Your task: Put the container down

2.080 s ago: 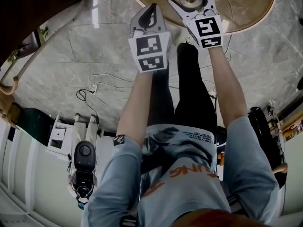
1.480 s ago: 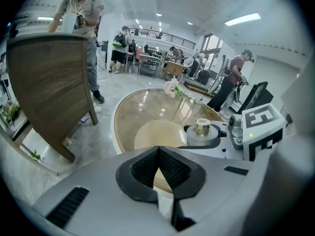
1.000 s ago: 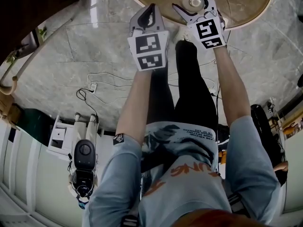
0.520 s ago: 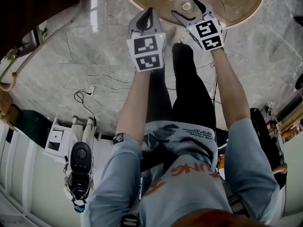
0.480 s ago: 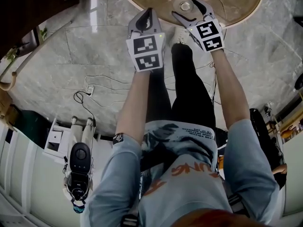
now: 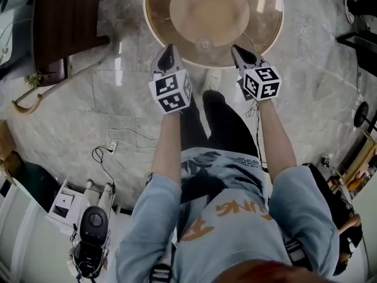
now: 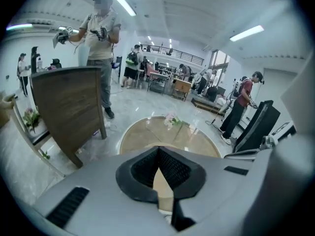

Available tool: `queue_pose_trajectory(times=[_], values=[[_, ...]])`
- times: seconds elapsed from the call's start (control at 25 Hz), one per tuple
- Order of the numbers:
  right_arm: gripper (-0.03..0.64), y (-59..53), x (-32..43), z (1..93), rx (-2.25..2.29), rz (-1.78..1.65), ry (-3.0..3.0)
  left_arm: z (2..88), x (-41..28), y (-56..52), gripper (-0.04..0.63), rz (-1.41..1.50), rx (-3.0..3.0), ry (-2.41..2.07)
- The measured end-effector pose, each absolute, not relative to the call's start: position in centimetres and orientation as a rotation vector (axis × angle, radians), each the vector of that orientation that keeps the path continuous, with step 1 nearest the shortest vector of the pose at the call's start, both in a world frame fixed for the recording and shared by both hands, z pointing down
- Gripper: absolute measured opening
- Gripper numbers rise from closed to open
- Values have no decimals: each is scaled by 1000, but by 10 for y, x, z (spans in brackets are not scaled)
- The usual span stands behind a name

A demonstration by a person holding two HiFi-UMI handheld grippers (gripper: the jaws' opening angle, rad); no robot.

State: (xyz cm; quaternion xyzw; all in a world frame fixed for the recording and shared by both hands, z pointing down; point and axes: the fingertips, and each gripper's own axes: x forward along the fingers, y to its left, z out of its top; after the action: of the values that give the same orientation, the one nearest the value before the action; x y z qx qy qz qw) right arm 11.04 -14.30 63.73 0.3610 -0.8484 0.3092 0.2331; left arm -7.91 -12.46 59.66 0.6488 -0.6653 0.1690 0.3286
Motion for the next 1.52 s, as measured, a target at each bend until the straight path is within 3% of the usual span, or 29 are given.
queue_pose_trajectory(times=[0.52, 0.84, 1.12, 1.52], values=[[11, -180, 133, 408, 1401, 972, -2476, 397, -2, -161, 25, 156, 1950, -1659], [11, -203, 172, 280, 1495, 455, -2556, 268, 13, -185, 25, 84, 2121, -1849], [11, -223, 181, 183, 1582, 242, -2683, 175, 21, -190, 25, 55, 2315, -1925], [11, -232, 159, 136, 1540, 10, -2749, 134, 5, -193, 25, 42, 2379, -2017]])
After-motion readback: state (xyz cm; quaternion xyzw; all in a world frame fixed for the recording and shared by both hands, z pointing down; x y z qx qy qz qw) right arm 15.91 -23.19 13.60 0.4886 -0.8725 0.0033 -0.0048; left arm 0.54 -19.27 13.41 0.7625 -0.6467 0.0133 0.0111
